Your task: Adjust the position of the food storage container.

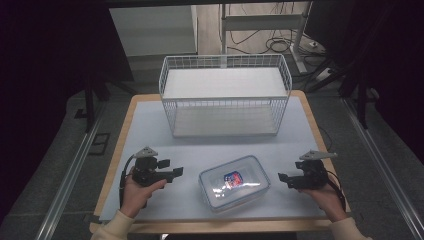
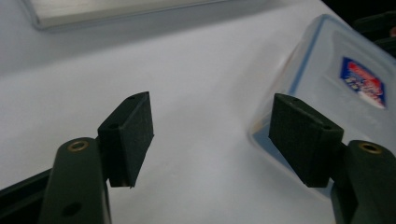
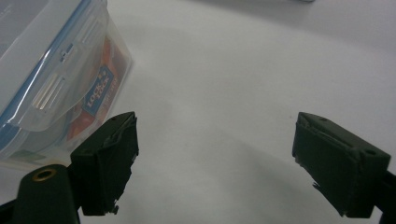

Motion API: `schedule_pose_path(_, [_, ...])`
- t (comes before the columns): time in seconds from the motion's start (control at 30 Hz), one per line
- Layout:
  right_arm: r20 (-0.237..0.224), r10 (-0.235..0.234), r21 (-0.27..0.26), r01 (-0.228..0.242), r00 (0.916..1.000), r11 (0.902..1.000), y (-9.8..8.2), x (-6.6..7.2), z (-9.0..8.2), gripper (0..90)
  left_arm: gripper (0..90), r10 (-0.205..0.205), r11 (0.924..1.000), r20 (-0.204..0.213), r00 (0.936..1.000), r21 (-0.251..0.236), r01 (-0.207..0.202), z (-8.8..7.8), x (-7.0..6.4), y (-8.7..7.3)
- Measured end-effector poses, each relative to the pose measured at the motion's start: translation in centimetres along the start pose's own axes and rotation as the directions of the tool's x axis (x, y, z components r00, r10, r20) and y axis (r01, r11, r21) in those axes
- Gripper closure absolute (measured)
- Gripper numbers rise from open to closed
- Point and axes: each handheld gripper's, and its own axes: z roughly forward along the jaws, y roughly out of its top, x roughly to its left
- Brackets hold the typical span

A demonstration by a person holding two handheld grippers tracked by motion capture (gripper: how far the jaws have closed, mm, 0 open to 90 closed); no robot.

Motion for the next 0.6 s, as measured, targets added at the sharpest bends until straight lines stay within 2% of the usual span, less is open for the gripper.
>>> schedule_pose_path(0.13, [0.001,-0.005,0.004,0.005,1.0000,1.0000,0.0,0.0,0.1,14.5,30.7,0.013,0.9999,0.016,0.9998,-0.005,-0.013,-0.2,-0.9,0.3])
schedule_pose_path(0.23, [0.006,-0.008,0.012,0.008,1.0000,0.9999,-0.1,0.0,0.2,14.6,31.1,0.046,0.9990,0.032,0.9985,-0.003,-0.046,-0.3,-2.3,0.6])
schedule_pose_path(0.47, [0.019,-0.026,0.031,0.025,0.9995,0.9992,-0.2,0.1,0.5,15.0,32.9,0.114,0.9932,0.074,0.9906,0.012,-0.116,-0.3,-5.0,1.0])
schedule_pose_path(0.53, [0.020,-0.026,0.029,0.025,0.9995,0.9993,-0.1,0.2,0.5,15.0,38.9,0.140,0.9894,0.090,0.9860,0.025,-0.143,-0.2,-5.6,1.0])
schedule_pose_path(0.6, [0.020,-0.025,0.024,0.025,0.9995,0.9994,-0.1,0.2,0.4,15.1,49.7,0.164,0.9854,0.106,0.9807,0.029,-0.168,-0.1,-6.2,1.0])
